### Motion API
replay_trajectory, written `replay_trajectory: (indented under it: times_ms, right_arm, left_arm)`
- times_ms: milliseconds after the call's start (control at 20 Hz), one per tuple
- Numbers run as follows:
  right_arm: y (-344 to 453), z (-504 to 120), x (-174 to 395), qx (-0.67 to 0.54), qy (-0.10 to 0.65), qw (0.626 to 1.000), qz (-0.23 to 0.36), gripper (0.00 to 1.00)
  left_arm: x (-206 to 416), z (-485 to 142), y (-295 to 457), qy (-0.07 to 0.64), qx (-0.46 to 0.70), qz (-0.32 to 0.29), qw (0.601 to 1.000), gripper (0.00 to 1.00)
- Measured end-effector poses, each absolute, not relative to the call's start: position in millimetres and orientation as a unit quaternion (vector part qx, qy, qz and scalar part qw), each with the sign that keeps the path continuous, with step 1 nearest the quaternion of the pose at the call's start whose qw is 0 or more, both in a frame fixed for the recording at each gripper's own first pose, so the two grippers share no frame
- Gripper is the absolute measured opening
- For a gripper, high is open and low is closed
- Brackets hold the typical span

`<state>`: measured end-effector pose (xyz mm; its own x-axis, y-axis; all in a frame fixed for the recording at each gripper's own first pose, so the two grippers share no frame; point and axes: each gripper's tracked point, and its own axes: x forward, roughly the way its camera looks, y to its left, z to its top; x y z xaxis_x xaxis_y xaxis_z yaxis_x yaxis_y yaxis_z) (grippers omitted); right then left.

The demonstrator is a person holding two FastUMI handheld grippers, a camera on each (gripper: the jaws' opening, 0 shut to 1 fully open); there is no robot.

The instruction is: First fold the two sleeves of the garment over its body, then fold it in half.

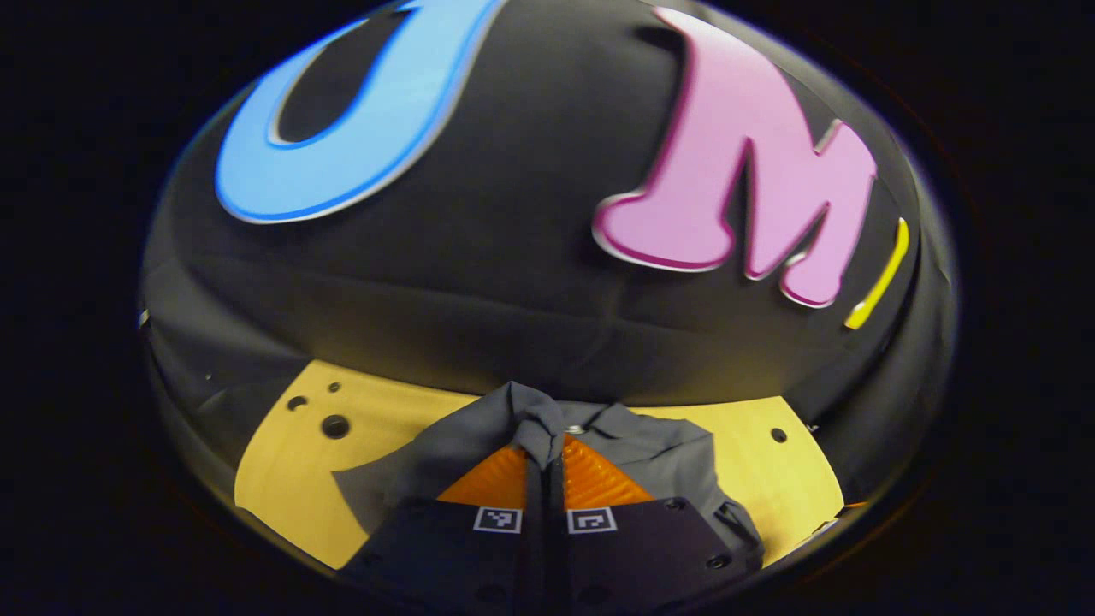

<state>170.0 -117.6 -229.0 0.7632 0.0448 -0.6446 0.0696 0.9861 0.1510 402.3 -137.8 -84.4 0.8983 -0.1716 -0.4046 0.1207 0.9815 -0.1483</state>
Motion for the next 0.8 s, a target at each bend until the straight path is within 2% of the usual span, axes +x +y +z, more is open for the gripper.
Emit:
replay_trajectory:
  times_ms: [350, 600, 700, 800]
  right_arm:
    - [-121, -236, 174, 0.098, 0.345, 0.933, -0.012, 0.99]
    - [-123, -245, 175, 0.102, 0.351, 0.931, -0.009, 0.99]
    - [-123, -248, 177, 0.099, 0.354, 0.93, -0.007, 0.99]
    - [-124, -251, 177, 0.097, 0.357, 0.929, -0.003, 0.99]
  left_arm:
    - [422, -117, -282, 0.239, -0.005, -0.19, 0.952, 0.05]
    - [426, -151, -349, 0.262, 0.026, -0.222, 0.939, 0.05]
    - [425, -163, -367, 0.27, 0.022, -0.23, 0.935, 0.08]
    - [423, -175, -377, 0.279, 0.018, -0.233, 0.931, 0.22]
